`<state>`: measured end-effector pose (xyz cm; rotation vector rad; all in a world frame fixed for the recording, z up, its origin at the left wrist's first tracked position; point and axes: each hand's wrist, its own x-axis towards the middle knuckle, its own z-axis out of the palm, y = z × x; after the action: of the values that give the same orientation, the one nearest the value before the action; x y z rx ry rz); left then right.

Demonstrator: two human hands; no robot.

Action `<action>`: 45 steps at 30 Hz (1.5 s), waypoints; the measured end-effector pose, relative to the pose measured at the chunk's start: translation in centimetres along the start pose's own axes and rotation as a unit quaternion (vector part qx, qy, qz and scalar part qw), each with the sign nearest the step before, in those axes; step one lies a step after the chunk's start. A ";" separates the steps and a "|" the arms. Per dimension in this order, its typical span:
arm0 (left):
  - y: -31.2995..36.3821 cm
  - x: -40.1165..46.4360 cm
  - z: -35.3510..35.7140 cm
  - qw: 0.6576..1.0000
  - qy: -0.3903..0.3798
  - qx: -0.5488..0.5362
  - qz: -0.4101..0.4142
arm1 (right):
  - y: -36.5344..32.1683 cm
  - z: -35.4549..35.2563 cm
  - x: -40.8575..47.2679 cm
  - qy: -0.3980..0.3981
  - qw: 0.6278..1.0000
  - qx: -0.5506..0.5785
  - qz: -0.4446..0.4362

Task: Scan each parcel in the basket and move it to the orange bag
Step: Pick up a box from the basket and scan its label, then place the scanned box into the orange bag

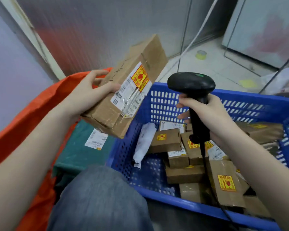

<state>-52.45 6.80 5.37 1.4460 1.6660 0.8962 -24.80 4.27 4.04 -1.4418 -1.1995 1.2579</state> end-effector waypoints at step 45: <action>6.0 0.3 19.2 0.956 -0.162 0.191 0.152 | 4.0 -12.8 -3.3 0.079 0.990 -0.109 0.031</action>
<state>-32.81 8.54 1.40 2.0326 1.4391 0.4646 -11.72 0.23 2.31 -1.7169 -1.2219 1.0567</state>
